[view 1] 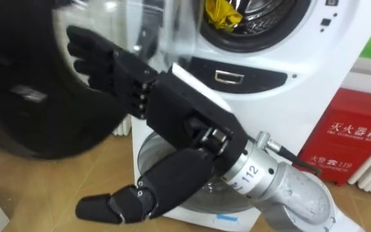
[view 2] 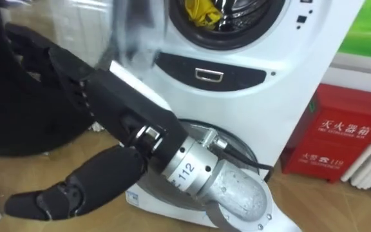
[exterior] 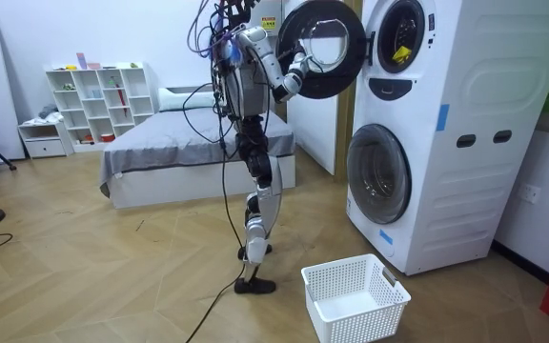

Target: Pick clothes from washing machine

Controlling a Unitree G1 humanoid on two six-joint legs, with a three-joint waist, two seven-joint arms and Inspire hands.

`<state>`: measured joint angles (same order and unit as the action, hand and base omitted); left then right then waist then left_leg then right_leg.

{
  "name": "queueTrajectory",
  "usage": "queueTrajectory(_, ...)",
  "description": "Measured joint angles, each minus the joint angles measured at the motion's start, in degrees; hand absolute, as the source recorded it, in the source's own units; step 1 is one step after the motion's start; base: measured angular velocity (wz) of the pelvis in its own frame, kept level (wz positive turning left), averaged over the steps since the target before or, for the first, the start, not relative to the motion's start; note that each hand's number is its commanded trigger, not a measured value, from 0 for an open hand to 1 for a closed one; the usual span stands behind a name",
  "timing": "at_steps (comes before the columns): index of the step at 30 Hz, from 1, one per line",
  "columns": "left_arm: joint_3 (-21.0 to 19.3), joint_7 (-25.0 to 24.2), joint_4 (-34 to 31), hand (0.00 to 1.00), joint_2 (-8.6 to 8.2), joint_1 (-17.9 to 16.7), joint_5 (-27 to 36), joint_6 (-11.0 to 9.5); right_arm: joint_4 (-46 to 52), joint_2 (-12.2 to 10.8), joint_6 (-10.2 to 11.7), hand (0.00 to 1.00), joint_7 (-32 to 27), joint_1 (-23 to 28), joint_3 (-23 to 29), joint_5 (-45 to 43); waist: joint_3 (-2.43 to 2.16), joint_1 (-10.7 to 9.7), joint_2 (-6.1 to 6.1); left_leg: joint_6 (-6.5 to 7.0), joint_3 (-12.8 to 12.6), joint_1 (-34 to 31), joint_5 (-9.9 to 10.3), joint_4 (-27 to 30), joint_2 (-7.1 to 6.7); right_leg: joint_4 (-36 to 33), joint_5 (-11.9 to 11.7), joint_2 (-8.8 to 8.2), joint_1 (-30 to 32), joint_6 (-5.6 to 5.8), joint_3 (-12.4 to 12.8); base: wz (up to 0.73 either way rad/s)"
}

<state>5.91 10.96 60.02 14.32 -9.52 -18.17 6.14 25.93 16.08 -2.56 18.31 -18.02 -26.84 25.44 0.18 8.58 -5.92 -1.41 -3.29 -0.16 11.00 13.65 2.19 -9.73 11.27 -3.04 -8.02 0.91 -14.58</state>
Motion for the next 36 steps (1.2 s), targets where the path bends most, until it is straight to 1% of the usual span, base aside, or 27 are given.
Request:
queueTrajectory(1,0.0,0.0,0.0,0.0,0.0,0.0,0.1,-0.3,0.0,0.0,0.0,0.0,0.7,0.0,0.0,0.0,0.0,-0.1,0.02,0.01,0.1,0.0,0.0,0.1,-0.03,0.0,0.0,0.0,0.0,0.0,0.0,0.06)
queueTrajectory(5,0.2,0.0,0.0,0.0,-0.02,0.0,0.1,-0.4,-0.1,0.0,0.0,0.0,2.4,0.0,0.0,0.0,0.07,-0.1,0.11,0.01,0.3,0.0,0.0,0.0,-0.05,0.1,0.0,0.0,0.0,0.0,0.1,0.04)
queueTrajectory(9,1.1,0.1,-0.6,0.0,-0.05,0.0,0.1,-0.4,-0.2,0.0,-0.2,0.0,2.5,0.0,0.0,0.0,0.21,-0.3,0.32,0.01,0.4,-0.3,0.0,-0.1,-0.07,0.1,0.0,0.01,0.4,0.0,0.1,0.01)
queueTrajectory(12,1.1,0.1,-0.6,0.0,-0.05,0.0,0.0,-0.2,-0.2,0.0,-1.3,0.0,2.5,0.1,0.0,0.0,0.36,-0.4,0.56,0.0,0.4,-0.4,0.0,-0.1,-0.07,0.1,0.0,0.01,0.5,0.0,0.1,0.0)
queueTrajectory(21,0.8,0.1,-2.3,0.0,0.02,0.0,-0.1,-0.2,-0.1,0.4,-1.3,0.0,2.3,0.3,0.2,-0.3,0.26,-0.6,0.52,0.01,0.3,-0.3,0.0,0.1,-0.08,0.1,0.0,0.01,0.1,0.0,0.0,0.0)
queueTrajectory(24,0.6,0.1,-2.7,0.0,-0.02,-0.1,-0.2,-0.2,0.0,1.0,-1.4,0.0,2.1,0.5,2.1,-0.3,0.19,-0.7,0.56,0.01,0.4,-0.2,0.0,0.2,-0.1,0.1,0.0,0.0,0.0,0.0,0.0,0.0)
queueTrajectory(26,-0.5,0.1,-2.7,0.0,-0.03,-0.2,-0.1,-0.2,0.4,2.1,-1.3,0.0,1.1,0.6,4.9,-0.3,0.0,-1.0,0.36,0.01,0.3,-0.2,0.0,0.2,-0.1,0.1,0.0,0.0,0.0,0.0,0.1,0.0)
queueTrajectory(27,-1.0,0.1,-2.7,0.0,-0.08,-0.3,-0.1,-0.3,0.5,2.2,-1.4,0.0,0.8,0.9,5.9,-0.3,-0.11,-1.1,0.32,0.01,0.4,-0.1,0.0,0.3,-0.1,0.1,0.0,0.01,0.0,0.0,0.1,0.0)
queueTrajectory(29,-1.9,0.1,-2.7,0.0,-0.32,-1.1,-0.2,-0.2,1.5,2.2,-1.3,0.0,-1.0,1.9,10.2,-0.8,-0.33,-2.1,0.36,0.01,0.4,-0.1,0.0,0.4,-0.14,0.1,0.0,0.0,-0.2,0.0,0.1,0.0)
queueTrajectory(30,-1.9,0.1,-2.7,0.0,-0.32,-1.3,-0.2,-0.2,1.6,2.2,-1.3,0.0,-1.6,1.9,11.1,-0.8,-0.36,-2.3,0.37,0.01,0.4,-0.1,0.0,0.4,-0.14,0.1,0.0,0.0,-0.2,0.0,0.1,0.0)
queueTrajectory(32,-1.9,0.1,-2.7,0.0,-0.42,-2.0,-0.1,-0.2,1.5,2.2,-1.3,0.0,-4.0,2.3,14.0,-1.3,-0.3,-3.6,0.48,0.01,0.4,0.0,0.0,0.7,-0.14,0.1,0.0,0.0,-0.3,0.0,0.1,0.0)
queueTrajectory(36,-1.9,0.1,-2.8,0.0,-0.89,-2.5,-0.1,-0.2,0.2,2.2,-1.3,0.0,-6.7,3.6,15.6,-1.2,-0.06,-4.5,1.04,0.02,0.1,0.1,0.0,0.9,-0.12,0.1,0.0,-0.03,-0.3,0.0,0.3,-0.04)
